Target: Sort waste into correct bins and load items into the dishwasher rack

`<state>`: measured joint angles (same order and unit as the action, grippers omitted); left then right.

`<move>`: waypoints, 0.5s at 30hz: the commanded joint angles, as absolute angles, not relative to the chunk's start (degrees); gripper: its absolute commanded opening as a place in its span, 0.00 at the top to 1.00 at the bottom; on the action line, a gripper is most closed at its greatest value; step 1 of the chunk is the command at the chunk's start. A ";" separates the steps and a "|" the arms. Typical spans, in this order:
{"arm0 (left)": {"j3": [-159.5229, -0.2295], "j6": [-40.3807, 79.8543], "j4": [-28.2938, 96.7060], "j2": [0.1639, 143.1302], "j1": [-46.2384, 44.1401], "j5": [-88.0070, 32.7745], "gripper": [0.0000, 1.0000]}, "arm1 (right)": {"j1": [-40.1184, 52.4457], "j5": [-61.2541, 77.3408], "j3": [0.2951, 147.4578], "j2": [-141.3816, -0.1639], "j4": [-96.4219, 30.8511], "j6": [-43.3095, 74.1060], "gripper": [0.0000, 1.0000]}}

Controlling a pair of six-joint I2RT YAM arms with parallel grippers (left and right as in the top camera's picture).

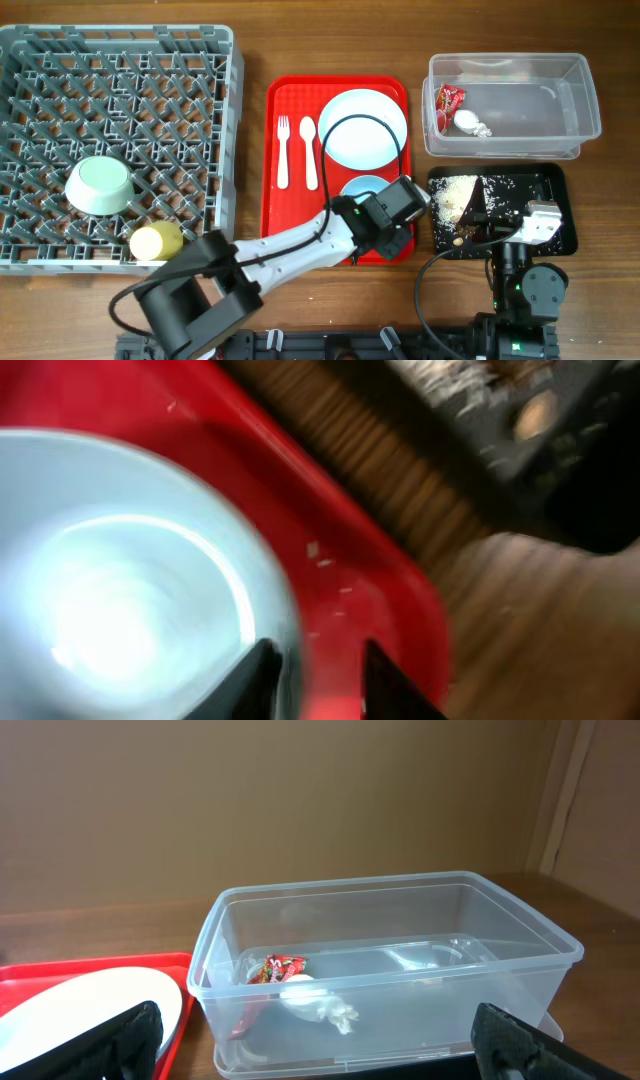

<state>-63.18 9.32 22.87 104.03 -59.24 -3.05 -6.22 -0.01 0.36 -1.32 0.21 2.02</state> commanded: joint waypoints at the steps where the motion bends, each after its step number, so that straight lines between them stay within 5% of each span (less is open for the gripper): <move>1: -63.46 9.37 22.92 105.34 -60.38 2.96 0.83 | -6.39 0.08 0.32 -1.19 0.38 1.54 0.00; 4: -64.55 11.09 23.31 104.84 -60.20 4.40 0.96 | -6.39 0.08 0.32 -1.19 0.38 1.54 0.00; 10: -72.31 17.39 31.77 95.39 -52.47 4.99 0.96 | -6.39 0.08 0.32 -1.19 0.38 1.54 0.00; 15: -72.31 24.95 35.42 85.12 -33.74 -15.00 0.96 | -6.39 0.08 0.32 -1.19 0.38 1.54 0.00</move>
